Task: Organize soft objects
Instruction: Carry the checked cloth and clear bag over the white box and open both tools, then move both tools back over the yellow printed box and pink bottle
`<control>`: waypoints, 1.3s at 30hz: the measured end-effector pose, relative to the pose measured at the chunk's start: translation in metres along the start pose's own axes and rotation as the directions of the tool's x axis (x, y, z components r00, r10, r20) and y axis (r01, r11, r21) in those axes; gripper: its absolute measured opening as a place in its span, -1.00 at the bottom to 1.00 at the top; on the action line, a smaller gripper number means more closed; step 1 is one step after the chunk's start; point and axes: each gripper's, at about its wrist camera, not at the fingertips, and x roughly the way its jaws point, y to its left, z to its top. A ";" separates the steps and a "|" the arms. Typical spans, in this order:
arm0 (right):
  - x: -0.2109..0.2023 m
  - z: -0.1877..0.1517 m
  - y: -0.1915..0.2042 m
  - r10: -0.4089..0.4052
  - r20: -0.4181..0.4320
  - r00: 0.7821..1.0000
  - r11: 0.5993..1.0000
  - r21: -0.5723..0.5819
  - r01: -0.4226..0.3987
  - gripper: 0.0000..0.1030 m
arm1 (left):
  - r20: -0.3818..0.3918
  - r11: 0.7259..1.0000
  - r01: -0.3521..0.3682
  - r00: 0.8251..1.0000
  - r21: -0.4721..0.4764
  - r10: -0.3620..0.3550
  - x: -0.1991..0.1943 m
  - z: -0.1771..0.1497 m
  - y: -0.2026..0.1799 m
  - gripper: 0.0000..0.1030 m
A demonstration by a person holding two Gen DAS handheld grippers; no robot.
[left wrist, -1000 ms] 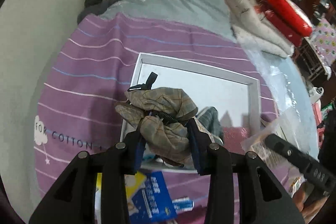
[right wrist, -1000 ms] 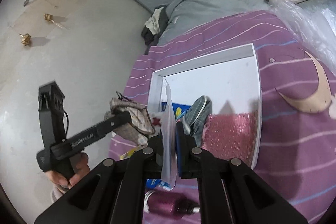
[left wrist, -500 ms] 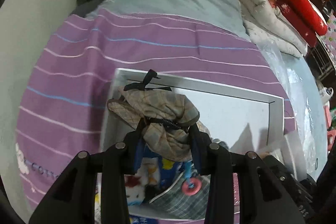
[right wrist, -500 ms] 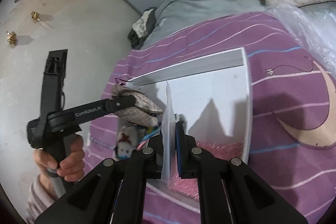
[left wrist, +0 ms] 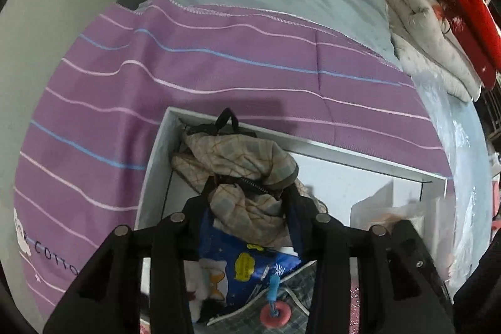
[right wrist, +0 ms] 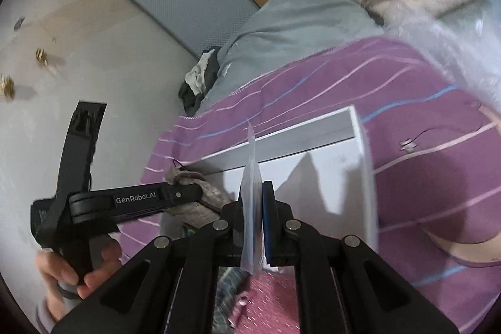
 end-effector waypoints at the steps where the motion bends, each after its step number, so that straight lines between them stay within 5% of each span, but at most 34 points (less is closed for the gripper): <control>1: 0.002 -0.001 0.000 -0.008 -0.008 1.000 1.000 0.002 0.008 -0.87 | 0.002 1.000 -0.006 1.000 0.022 0.006 0.001 -0.001 -0.003 -0.08; 6: 0.000 -0.007 0.018 -0.136 -0.059 0.989 0.983 -0.132 0.128 -0.61 | 0.016 0.993 0.093 0.995 0.071 -0.094 -0.011 -0.018 -0.004 0.10; 8: -0.004 -0.011 0.030 -0.181 -0.066 0.981 0.966 -0.198 0.165 -0.26 | 0.012 0.989 0.133 0.991 0.059 -0.134 -0.014 -0.024 -0.001 0.13; 10: -0.011 -0.014 0.040 -0.282 -0.016 0.959 0.925 -0.270 0.267 0.62 | 0.022 0.988 0.142 0.989 0.058 -0.144 -0.022 -0.030 0.002 0.13; 13: -0.030 -0.015 0.056 -0.357 0.096 0.929 0.856 -0.365 0.366 0.62 | 0.056 0.988 0.148 0.987 0.048 -0.151 -0.038 -0.036 0.007 0.13; 16: -0.043 -0.012 0.064 -0.380 0.098 0.920 0.839 -0.382 0.388 0.62 | 0.077 0.986 0.165 0.983 0.033 -0.167 -0.057 -0.040 0.012 0.13; 22: -0.072 -0.011 0.086 -0.285 0.064 0.956 0.897 -0.335 0.289 0.62 | 0.188 0.992 0.119 0.974 0.040 -0.125 -0.105 -0.053 0.015 0.13; 28: -0.096 -0.011 0.120 -0.208 0.071 0.976 0.921 -0.322 0.220 0.62 | 0.255 0.987 0.143 0.954 0.072 -0.157 -0.142 -0.069 0.023 0.11; 32: -0.097 -0.009 0.131 -0.189 0.031 0.981 0.942 -0.275 0.190 0.63 | 0.224 0.978 0.203 0.952 0.042 -0.207 -0.150 -0.069 0.039 0.11; 39: -0.083 -0.018 0.116 -0.173 -0.105 0.979 0.985 -0.031 0.170 0.63 | 0.208 0.980 0.200 0.959 -0.014 -0.193 -0.144 -0.102 0.063 0.11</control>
